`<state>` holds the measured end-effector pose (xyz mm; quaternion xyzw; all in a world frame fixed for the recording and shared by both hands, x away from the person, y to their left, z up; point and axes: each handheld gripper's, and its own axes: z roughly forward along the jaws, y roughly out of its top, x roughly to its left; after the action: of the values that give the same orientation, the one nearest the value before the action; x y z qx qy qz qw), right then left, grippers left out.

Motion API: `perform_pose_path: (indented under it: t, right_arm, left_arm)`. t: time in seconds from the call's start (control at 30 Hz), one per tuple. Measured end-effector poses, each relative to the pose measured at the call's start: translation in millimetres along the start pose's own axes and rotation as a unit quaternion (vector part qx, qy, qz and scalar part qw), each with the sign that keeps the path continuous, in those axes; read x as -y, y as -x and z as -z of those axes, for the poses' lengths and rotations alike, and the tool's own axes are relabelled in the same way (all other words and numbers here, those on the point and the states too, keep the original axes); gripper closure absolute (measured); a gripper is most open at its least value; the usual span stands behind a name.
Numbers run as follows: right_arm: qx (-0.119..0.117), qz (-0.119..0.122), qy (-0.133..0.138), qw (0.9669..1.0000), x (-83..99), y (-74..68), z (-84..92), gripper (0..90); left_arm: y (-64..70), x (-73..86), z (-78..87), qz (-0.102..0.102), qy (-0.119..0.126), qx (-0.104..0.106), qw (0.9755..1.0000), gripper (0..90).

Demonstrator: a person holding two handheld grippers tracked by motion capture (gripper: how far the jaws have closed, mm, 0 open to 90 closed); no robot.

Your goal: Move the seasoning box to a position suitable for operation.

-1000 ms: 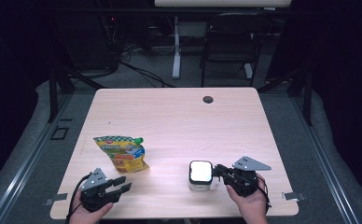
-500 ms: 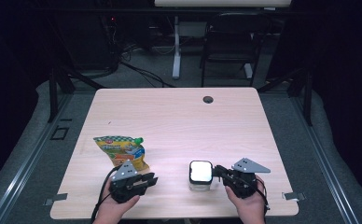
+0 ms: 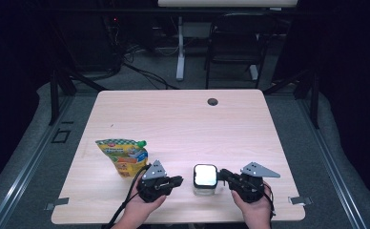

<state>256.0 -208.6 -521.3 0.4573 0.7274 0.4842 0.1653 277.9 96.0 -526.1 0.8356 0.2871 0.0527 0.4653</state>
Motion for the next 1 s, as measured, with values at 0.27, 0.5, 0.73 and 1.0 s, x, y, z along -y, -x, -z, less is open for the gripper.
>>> perform_pose_path:
  t: [0.27,0.5,0.73,1.0]
  right_arm:
    - [-0.005,-0.009,0.001,0.9999,-0.1,-3.2,-2.1,85.8]
    - [-0.011,-0.003,-0.003,0.9999,-1.5,-10.0,-7.3,85.9]
    - [-0.012,0.015,-0.003,0.9998,-1.2,-18.4,-9.7,85.8]
    - [-0.012,0.007,0.003,0.9999,0.8,-17.3,-9.3,86.0]
  left_arm:
    - [3.9,0.9,-7.1,-0.002,-0.001,0.009,1.0000,86.0]
    - [3.2,5.0,-3.8,0.000,-0.003,0.007,1.0000,86.6]
    - [3.3,8.0,-2.8,0.002,-0.003,0.009,0.9999,86.8]
    - [5.0,7.8,-5.6,0.000,-0.004,0.013,0.9999,86.8]
